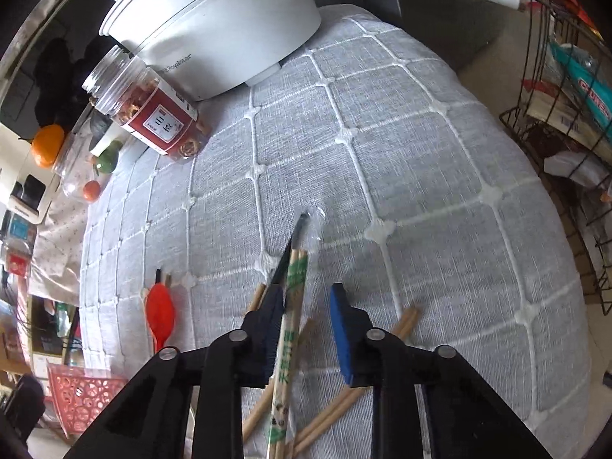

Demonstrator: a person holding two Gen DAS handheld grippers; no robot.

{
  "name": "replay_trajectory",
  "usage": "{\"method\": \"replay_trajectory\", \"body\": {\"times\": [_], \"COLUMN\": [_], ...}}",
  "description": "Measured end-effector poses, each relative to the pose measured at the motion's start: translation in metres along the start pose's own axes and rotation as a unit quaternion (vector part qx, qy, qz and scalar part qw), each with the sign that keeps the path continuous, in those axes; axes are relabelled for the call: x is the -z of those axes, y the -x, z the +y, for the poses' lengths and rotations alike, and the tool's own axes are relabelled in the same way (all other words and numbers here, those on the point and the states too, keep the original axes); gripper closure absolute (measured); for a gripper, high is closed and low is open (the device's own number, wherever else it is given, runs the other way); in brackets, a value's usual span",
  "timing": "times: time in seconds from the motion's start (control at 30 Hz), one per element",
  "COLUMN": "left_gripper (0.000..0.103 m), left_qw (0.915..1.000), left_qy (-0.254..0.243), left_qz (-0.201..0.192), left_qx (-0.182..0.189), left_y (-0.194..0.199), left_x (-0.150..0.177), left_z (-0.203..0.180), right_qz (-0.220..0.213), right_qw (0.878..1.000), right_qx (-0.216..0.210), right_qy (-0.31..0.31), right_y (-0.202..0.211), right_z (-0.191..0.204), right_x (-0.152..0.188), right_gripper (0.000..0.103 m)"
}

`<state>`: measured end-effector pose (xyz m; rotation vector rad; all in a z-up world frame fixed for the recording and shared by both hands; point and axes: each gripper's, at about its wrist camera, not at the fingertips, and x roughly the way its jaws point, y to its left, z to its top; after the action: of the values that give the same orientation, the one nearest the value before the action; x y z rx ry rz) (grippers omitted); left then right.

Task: Organize utensils
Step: 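Grasp a wooden chopstick with the left tool while the right tool grasps paper-wrapped chopsticks, then carry the wooden chopstick into the pink basket and open the left tool while the right tool holds its chopsticks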

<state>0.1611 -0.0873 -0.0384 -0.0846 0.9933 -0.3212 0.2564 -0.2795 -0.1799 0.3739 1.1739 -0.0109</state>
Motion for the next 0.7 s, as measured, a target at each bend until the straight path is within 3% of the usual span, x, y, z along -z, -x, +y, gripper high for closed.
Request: {"method": "replay_trajectory", "body": {"times": [0.13,0.27,0.7], "left_gripper": [0.097,0.097,0.097], "left_qw": [0.9999,0.9998,0.9928], "left_qy": [-0.005,0.000,0.001], "left_qz": [-0.009,-0.018,-0.114], "left_qx": [0.002,0.008,0.036], "left_y": [0.010,0.022,0.105], "left_x": [0.005,0.010,0.043], "left_z": [0.000,0.007,0.010], "right_qz": [-0.008,-0.020,-0.154], "right_qw": [0.999,0.999,0.987], "right_qx": [0.023,0.033,0.016], "right_qy": [0.025,0.031,0.040], "right_y": [-0.003,0.009,0.150], "right_z": [0.011,0.012,0.033], "right_x": [0.001,0.005,0.047], "right_gripper": [0.093,0.093,0.093]}}
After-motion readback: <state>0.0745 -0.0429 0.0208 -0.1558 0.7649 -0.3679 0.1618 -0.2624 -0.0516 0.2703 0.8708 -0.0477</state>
